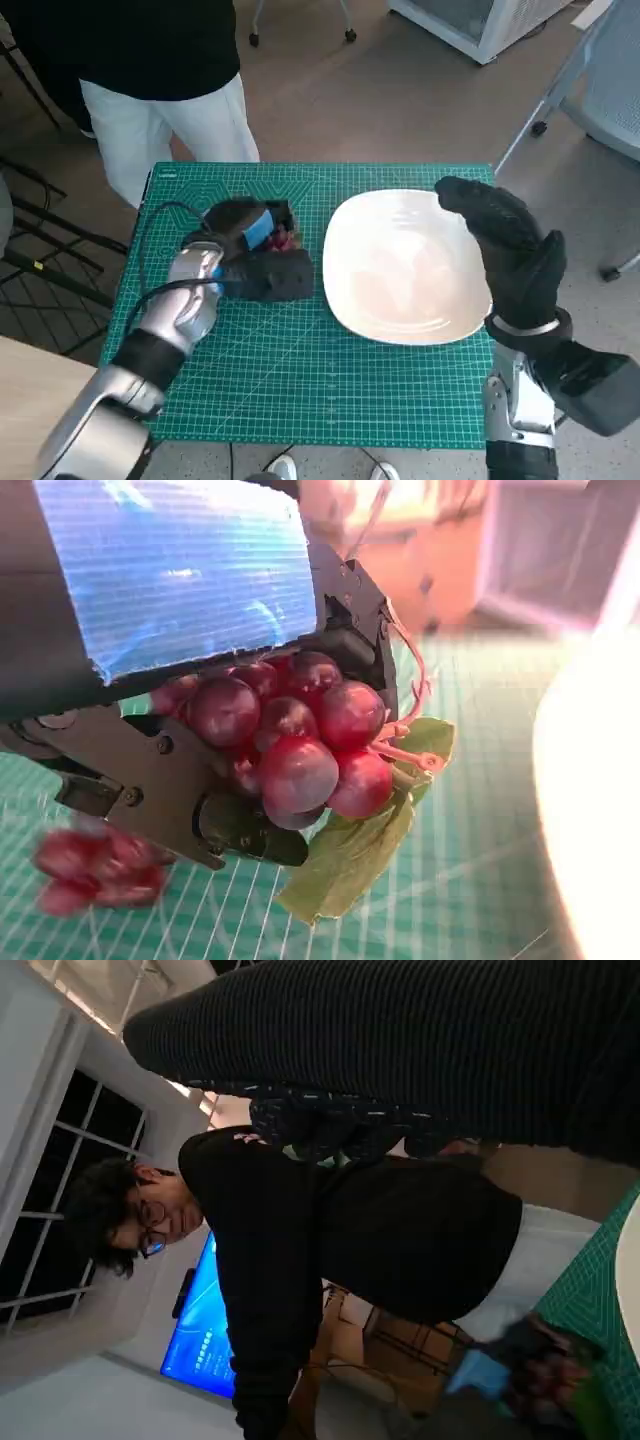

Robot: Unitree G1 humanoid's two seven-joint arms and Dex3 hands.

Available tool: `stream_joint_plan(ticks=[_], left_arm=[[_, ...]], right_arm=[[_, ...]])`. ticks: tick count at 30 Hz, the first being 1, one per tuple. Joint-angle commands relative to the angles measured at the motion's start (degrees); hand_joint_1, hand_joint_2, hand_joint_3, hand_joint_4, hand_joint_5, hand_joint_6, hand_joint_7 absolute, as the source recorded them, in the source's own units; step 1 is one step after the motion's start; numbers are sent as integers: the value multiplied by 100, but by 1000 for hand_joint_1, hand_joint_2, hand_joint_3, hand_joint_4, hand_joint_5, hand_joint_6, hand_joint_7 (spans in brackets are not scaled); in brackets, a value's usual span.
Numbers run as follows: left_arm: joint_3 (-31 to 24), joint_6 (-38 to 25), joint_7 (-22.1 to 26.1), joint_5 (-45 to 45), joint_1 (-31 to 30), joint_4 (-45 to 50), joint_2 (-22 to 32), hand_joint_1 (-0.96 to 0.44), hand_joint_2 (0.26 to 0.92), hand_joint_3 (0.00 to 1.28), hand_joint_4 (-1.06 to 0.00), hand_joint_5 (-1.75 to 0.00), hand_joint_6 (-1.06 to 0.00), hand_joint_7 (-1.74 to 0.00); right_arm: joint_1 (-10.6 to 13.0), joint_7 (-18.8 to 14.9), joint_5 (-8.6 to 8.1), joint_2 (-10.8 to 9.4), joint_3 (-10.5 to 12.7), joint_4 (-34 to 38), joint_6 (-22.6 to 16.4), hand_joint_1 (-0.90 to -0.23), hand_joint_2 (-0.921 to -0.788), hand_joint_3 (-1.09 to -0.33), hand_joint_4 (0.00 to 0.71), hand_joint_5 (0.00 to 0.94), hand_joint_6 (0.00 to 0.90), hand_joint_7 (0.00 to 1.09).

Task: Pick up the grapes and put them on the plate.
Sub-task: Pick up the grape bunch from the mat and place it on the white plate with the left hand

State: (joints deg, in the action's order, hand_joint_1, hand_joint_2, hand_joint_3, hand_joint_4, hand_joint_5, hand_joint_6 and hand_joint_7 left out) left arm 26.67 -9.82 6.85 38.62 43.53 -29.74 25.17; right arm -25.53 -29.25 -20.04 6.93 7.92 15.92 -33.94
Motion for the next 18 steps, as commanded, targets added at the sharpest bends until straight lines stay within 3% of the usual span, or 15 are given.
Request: stream_joint_plan(ticks=[1,7,18], left_arm=[[-278,-64,-19,145,-444,1137,286,6,921,187,-559,-1449,-524,-1111],[-575,-8,-32,183,-805,2059,417,3,921,164,-605,-1374,-524,-1138],[-811,-183,251,299,-1019,2866,404,3,921,166,-610,-1291,-494,-1243]], right_arm=[[47,-7,14,46,38,134,-8,-505,-921,-619,278,4,-1,519],[20,2,28,34,47,185,-44,-510,-921,-619,279,5,-1,520],[-14,12,12,29,72,237,-69,-512,-921,-619,281,5,-1,522]])
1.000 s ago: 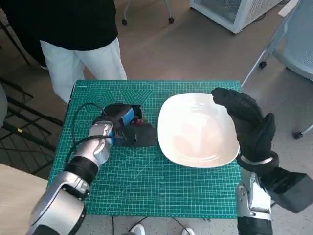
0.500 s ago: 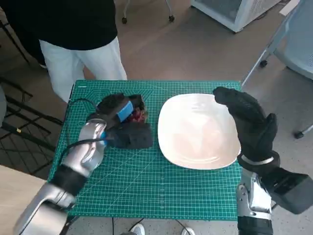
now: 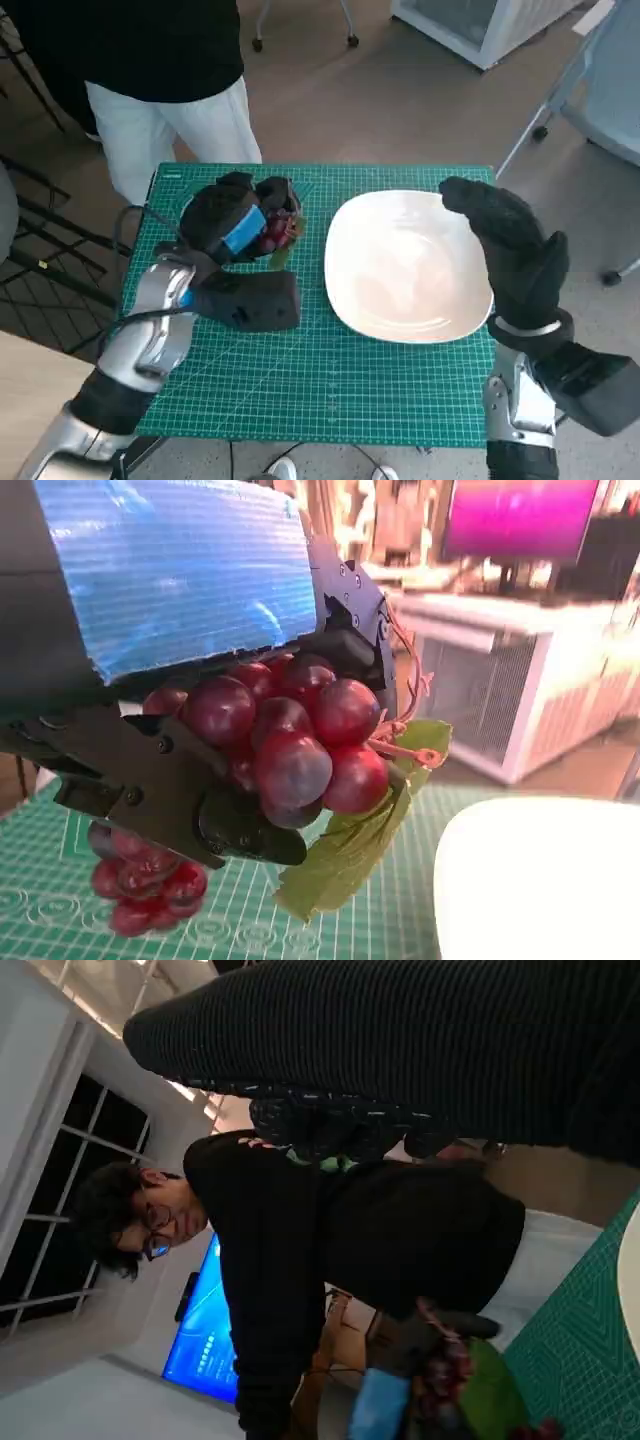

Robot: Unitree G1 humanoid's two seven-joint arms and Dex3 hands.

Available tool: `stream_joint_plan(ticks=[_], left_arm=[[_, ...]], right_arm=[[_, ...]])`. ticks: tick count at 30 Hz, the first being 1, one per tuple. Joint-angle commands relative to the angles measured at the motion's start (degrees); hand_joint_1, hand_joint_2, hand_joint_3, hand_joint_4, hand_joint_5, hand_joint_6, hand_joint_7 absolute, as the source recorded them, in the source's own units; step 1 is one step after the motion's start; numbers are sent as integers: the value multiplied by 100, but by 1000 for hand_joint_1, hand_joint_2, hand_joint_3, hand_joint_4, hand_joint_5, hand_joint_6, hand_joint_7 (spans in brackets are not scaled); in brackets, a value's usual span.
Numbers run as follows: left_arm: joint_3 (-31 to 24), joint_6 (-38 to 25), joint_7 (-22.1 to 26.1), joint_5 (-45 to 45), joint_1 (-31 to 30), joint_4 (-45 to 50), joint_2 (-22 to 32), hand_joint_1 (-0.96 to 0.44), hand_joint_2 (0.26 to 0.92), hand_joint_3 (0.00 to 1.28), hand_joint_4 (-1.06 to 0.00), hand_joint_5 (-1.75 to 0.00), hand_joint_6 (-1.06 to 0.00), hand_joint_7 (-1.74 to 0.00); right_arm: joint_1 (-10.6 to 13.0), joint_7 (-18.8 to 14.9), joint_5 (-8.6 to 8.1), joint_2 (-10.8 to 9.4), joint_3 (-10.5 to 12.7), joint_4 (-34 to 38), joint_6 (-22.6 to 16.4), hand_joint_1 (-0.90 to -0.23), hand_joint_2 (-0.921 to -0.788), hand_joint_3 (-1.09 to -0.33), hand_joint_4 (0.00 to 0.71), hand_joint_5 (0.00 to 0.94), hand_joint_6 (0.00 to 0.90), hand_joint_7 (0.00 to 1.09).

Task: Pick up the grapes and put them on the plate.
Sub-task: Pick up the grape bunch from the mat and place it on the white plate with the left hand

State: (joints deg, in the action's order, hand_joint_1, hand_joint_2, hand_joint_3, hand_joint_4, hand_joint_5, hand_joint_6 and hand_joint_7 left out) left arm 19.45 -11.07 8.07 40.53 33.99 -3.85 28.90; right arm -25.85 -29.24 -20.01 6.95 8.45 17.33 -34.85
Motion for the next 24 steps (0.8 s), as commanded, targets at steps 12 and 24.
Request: stream_joint_plan(ticks=[12,24], left_arm=[[128,-60,337,209,310,95,-403,2,921,152,-630,-1252,-501,-1258],[737,256,433,320,1406,-1142,-1229,2,921,160,-602,-1311,-515,-1220]], right_arm=[[0,-41,-97,77,110,117,28,-511,-921,-614,286,7,0,523],[144,-33,-208,128,175,-130,54,-526,-921,-594,296,10,11,517]])
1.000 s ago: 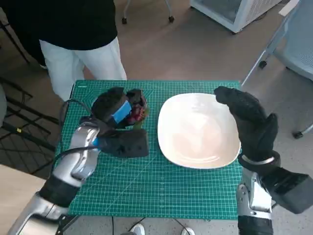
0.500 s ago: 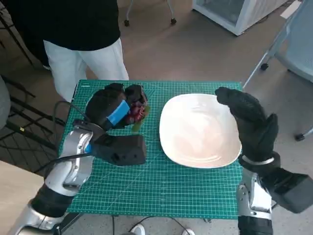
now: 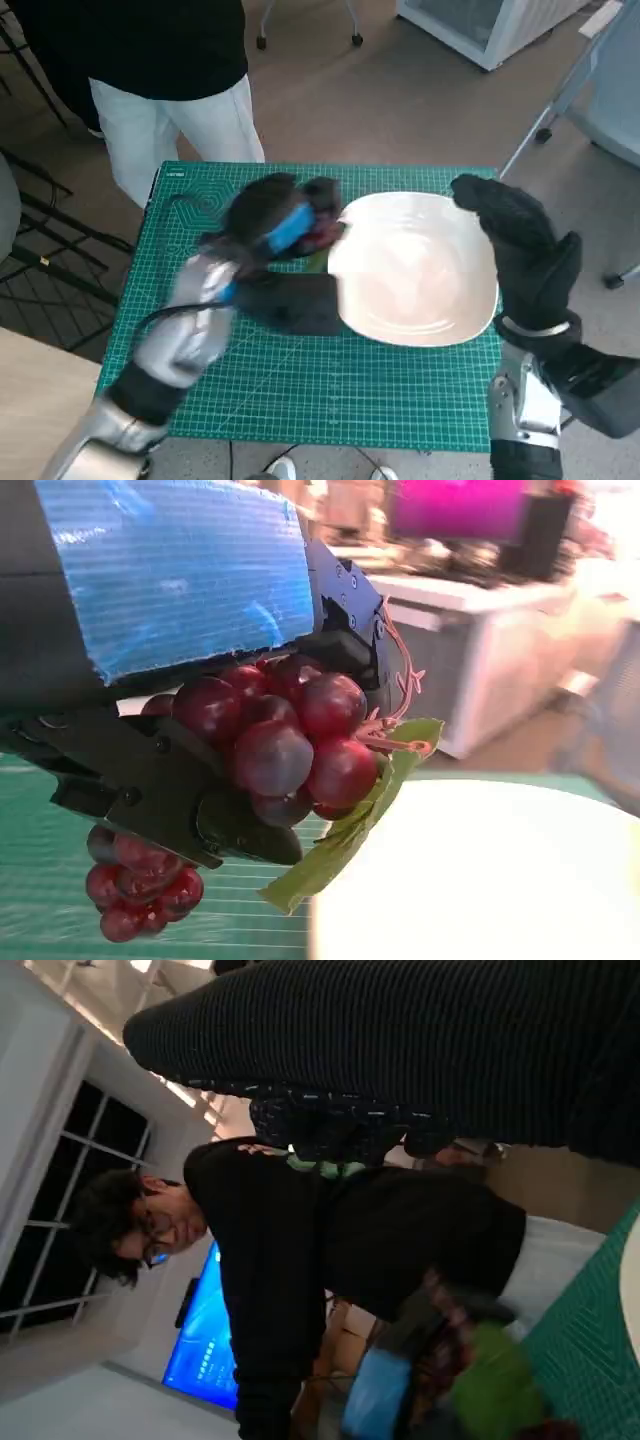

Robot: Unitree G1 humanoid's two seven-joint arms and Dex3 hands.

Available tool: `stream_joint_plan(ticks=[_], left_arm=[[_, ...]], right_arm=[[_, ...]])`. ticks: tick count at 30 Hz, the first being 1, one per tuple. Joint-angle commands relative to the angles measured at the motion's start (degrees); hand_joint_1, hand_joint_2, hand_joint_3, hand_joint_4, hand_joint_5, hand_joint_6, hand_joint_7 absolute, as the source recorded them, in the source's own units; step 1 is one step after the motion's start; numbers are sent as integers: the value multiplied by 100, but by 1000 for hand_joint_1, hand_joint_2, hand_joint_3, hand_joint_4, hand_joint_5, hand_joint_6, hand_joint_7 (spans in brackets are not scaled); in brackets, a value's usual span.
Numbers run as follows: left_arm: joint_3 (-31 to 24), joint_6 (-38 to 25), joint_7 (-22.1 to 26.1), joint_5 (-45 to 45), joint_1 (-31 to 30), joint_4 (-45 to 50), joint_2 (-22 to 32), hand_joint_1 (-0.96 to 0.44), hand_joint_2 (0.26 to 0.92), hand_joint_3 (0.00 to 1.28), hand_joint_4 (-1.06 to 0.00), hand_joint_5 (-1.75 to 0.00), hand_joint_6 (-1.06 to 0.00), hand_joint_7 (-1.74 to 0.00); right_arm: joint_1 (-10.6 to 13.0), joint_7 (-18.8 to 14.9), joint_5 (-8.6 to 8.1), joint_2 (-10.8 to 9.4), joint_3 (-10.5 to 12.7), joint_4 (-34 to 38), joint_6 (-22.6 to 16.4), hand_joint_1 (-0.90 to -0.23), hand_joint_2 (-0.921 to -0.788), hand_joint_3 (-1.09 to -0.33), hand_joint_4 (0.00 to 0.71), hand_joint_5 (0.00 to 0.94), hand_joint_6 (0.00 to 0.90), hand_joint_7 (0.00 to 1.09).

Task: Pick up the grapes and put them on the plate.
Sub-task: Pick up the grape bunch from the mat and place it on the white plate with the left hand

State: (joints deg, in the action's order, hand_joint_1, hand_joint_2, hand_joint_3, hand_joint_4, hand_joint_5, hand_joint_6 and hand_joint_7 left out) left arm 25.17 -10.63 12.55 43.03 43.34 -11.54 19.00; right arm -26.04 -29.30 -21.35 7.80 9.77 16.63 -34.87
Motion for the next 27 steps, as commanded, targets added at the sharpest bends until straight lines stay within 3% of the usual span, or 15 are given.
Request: stream_joint_plan(ticks=[1,19,27], left_arm=[[220,269,-34,73,588,-542,-321,2,921,162,-599,-1311,-514,-1225],[724,937,-297,-78,1949,-2902,-1633,2,921,172,-578,-1265,-503,-1312],[697,1245,-326,-210,2182,-3548,-1920,3,921,204,-506,-1499,-533,-1127]], right_arm=[[182,-27,-86,51,52,-87,56,-526,-921,-593,297,9,13,513],[439,55,-187,81,203,-364,39,-532,-921,-559,309,4,77,405],[529,183,-116,27,204,-465,16,-536,-921,-549,311,4,88,386]])
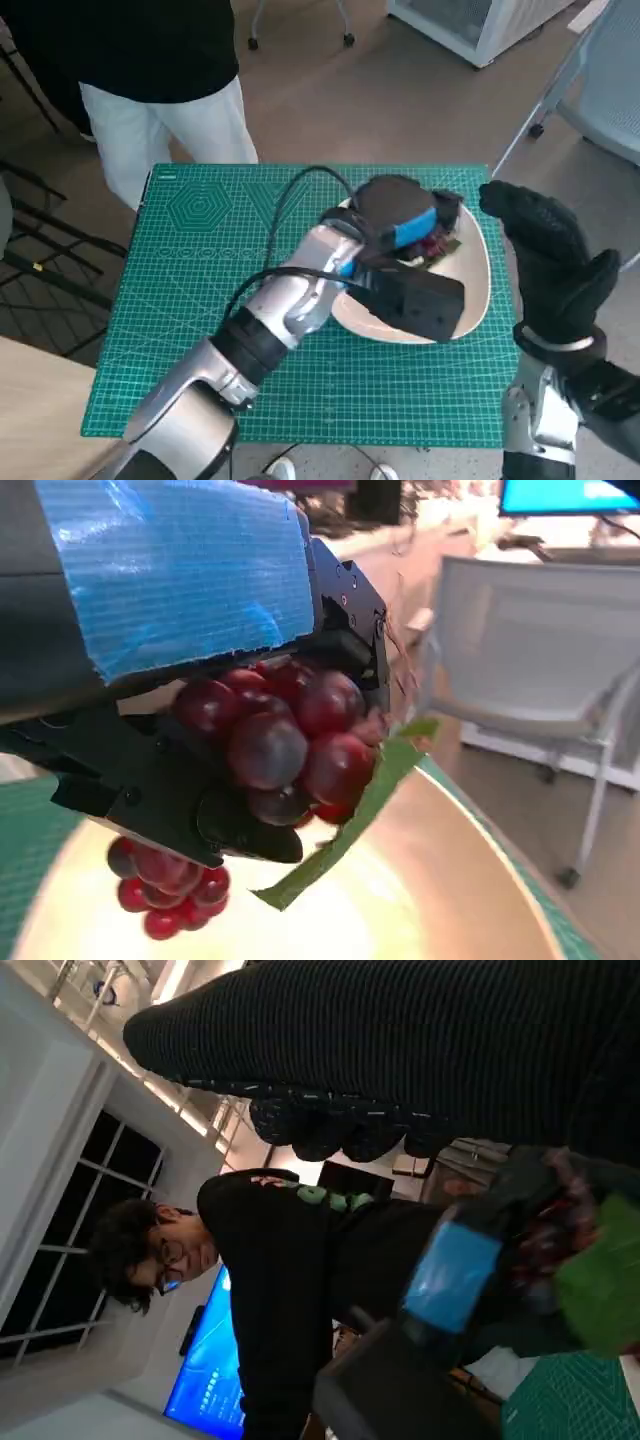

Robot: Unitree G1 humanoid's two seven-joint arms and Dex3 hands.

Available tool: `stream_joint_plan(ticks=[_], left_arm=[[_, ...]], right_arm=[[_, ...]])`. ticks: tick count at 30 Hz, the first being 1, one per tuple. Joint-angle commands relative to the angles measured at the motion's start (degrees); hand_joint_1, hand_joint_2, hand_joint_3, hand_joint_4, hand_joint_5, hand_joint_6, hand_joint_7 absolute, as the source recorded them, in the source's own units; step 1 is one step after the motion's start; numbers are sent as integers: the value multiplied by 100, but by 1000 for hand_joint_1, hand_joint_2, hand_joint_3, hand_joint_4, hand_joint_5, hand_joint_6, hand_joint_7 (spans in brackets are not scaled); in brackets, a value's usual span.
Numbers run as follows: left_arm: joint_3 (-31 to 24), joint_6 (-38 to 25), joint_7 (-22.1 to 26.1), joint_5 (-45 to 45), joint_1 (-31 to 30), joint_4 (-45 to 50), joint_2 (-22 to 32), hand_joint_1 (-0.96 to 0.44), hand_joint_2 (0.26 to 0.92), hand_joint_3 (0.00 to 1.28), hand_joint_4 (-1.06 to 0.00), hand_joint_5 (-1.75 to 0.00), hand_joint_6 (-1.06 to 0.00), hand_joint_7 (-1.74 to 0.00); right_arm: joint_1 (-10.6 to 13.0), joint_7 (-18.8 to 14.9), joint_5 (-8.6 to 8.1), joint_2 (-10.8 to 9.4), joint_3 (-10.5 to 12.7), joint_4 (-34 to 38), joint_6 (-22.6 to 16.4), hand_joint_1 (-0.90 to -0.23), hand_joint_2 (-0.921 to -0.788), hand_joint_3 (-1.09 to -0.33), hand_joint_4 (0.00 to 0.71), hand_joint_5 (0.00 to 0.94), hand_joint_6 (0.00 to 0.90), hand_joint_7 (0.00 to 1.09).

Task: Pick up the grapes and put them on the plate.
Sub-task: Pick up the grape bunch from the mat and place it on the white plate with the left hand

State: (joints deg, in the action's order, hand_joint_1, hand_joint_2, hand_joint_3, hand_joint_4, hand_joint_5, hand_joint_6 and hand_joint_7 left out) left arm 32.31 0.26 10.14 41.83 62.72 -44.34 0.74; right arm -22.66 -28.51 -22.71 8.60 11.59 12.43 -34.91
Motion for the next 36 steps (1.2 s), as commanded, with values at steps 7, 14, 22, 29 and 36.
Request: stream_joint_plan(ticks=[7,14,22,29,36], left_arm=[[-41,234,-55,-158,370,-603,-197,3,921,271,-423,-1454,-434,-1372],[-5,225,-97,-174,440,-796,-250,3,920,281,-411,-1447,-420,-1411],[0,148,-36,-177,494,-928,-288,3,920,270,-424,-1432,-431,-1401],[-108,34,364,-386,488,-1014,-341,37,913,218,-439,-1313,-389,-938],[-189,-190,684,-579,442,-1060,-410,-334,911,26,-131,-179,-279,-88]], right_arm=[[240,204,80,-79,7,-88,3,-539,-921,-547,311,3,94,375],[252,254,110,-91,-11,-82,-8,-539,-921,-548,310,2,98,366],[240,298,140,-98,-42,-78,-2,-536,-921,-550,310,2,104,358],[239,340,176,-96,-54,-71,6,-529,-921,-554,309,1,110,354],[215,343,198,-103,-58,-21,-15,-525,-921,-559,307,0,112,350]])
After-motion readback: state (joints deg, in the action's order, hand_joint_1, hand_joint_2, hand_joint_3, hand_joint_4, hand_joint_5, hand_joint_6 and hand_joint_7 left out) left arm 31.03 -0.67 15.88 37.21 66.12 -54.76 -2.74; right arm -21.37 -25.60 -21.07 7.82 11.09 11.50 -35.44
